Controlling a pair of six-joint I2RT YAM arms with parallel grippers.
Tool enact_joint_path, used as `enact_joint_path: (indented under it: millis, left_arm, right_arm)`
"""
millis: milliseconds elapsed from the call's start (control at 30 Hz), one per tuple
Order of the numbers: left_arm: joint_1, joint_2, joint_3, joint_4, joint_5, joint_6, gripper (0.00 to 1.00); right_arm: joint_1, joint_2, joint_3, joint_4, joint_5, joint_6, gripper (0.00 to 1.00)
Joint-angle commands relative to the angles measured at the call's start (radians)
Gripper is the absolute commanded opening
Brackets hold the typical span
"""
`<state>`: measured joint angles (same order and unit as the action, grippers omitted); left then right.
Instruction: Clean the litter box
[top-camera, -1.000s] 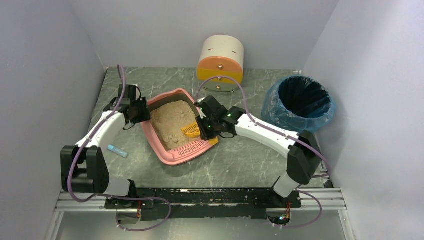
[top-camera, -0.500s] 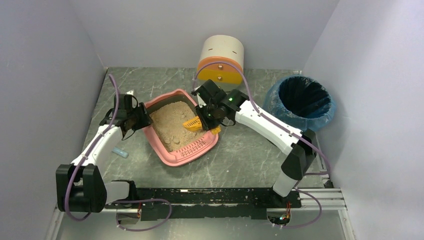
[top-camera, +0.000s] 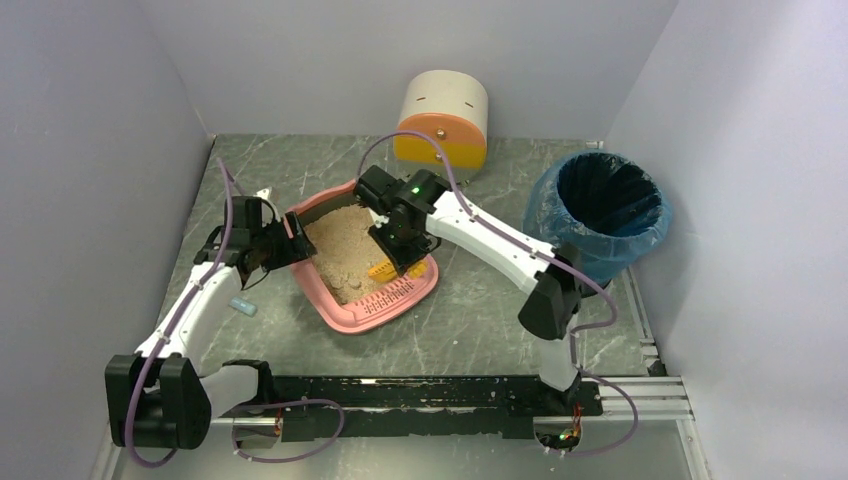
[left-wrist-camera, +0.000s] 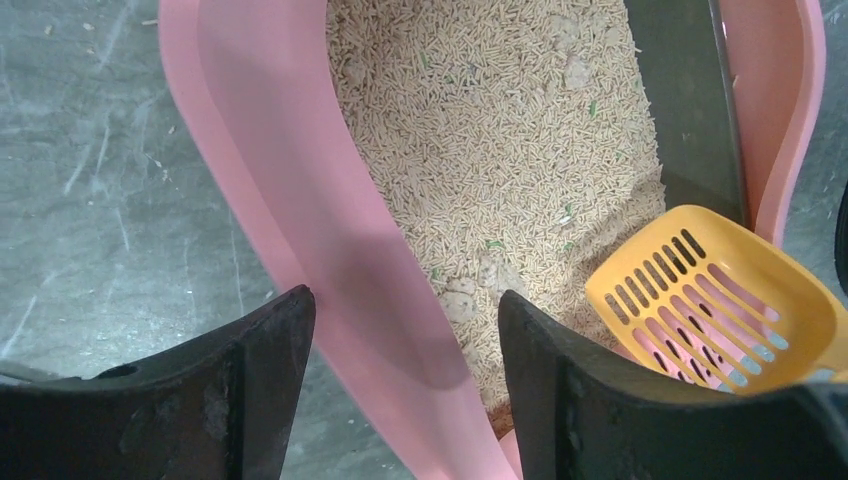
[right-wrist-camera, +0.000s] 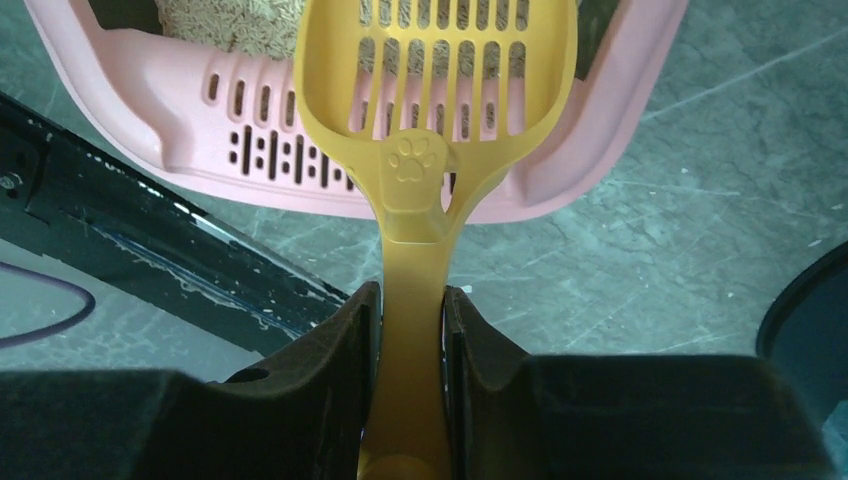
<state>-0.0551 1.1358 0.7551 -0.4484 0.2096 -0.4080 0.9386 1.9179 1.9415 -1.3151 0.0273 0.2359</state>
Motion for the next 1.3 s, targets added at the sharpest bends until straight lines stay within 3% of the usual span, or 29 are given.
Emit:
enact_joint_path:
  millis: [0, 300, 600, 933, 1133, 1267]
  left_arm:
    - [-0.003, -0.052, 0.036, -0.033, -0.036, 0.050, 0.72]
    - [-0.003, -0.082, 0.006, -0.013, -0.051, 0.057, 0.72]
    - [-0.003, -0.091, 0.003, -0.014, -0.056, 0.059, 0.70]
    - [-0.003, -0.077, 0.002, -0.014, -0.066, 0.059, 0.69]
    - [-0.003, -0.067, 0.003, -0.015, -0.065, 0.061, 0.68]
    - [-0.004, -0.063, 0.002, -0.011, -0.063, 0.063, 0.68]
  right_arm:
    - [0.008, 0.079, 0.115, -0.081, 0.006, 0.022, 0.00]
    - [0.005, 0.108, 0.087, -0.081, -0.008, 0.023, 0.00]
    - [-0.032, 0.219, 0.174, -0.081, -0.023, -0.022, 0.00]
    - [-0.088, 0.386, 0.459, -0.033, 0.060, -0.025, 0.00]
    - [-0.080, 0.251, 0.214, 0.176, 0.033, -0.012, 0.00]
    - [-0.080, 0.159, 0.098, 0.224, 0.061, -0.015, 0.00]
